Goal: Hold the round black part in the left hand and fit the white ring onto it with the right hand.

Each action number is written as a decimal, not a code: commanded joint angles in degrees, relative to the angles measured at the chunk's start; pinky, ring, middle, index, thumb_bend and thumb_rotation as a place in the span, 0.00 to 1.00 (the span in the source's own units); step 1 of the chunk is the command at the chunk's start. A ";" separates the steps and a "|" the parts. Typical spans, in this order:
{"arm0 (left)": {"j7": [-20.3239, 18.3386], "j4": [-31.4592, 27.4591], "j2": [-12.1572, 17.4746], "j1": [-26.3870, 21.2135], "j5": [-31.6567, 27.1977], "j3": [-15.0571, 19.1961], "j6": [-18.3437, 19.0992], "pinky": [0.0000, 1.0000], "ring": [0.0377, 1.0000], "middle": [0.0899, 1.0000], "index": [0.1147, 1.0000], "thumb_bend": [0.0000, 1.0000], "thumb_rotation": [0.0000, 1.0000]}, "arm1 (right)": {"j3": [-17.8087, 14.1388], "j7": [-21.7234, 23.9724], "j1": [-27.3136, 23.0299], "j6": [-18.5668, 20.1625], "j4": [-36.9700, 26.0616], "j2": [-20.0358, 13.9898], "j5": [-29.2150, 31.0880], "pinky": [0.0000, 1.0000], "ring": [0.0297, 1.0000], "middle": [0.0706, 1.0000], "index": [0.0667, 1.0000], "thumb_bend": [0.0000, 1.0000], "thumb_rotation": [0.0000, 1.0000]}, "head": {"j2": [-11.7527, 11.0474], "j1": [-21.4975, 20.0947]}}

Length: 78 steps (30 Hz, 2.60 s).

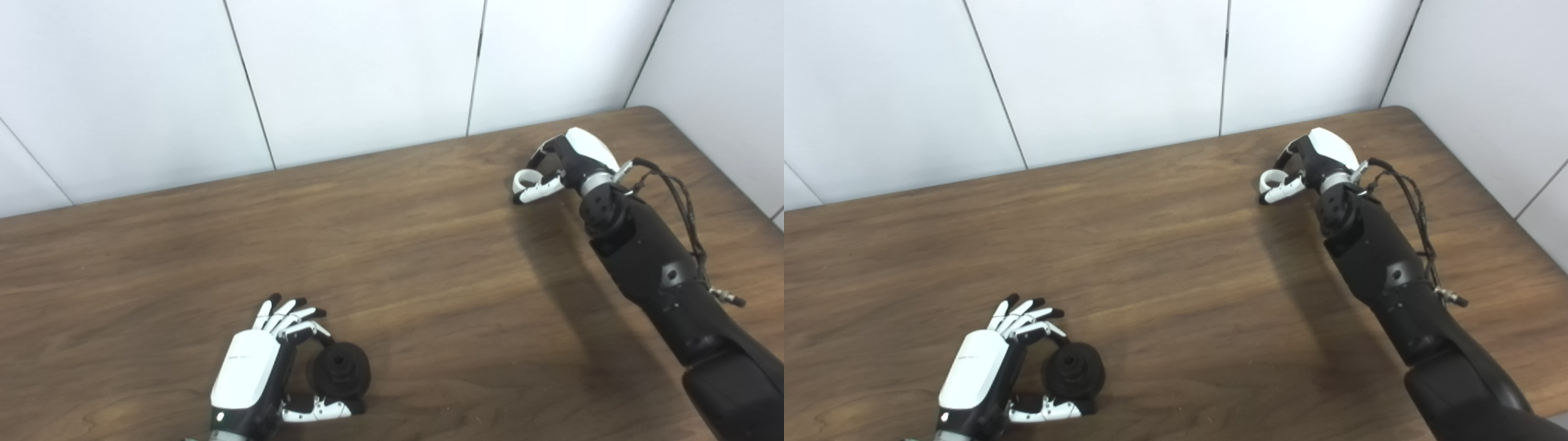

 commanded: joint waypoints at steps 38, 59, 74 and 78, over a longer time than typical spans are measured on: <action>2.94 2.74 -3.02 -0.10 3.32 -2.46 -0.43 1.00 0.89 0.77 0.42 0.52 0.05 | 5.92 28.70 7.97 0.06 -46.29 5.24 -7.79 1.00 0.99 0.84 0.45 0.52 0.14 | 0.25 7.35; 2.46 2.05 -5.93 -1.06 7.61 -4.40 3.02 1.00 0.90 0.78 0.42 0.52 0.05 | 11.52 37.93 9.71 0.09 -56.18 11.52 -8.56 1.00 0.99 0.84 0.45 0.52 0.13 | 3.53 14.54; 1.88 1.40 -6.65 -2.21 7.56 -5.25 4.88 1.00 0.90 0.78 0.42 0.52 0.05 | 12.11 41.29 10.65 0.08 -56.89 11.43 -7.68 1.00 1.00 0.85 0.45 0.52 0.13 | 6.76 16.34; 1.67 1.11 -6.75 -2.36 7.72 -5.34 5.20 1.00 0.90 0.78 0.42 0.52 0.05 | 11.97 41.20 10.80 0.01 -56.52 11.58 -7.53 1.00 1.00 0.85 0.45 0.52 0.13 | 7.53 16.52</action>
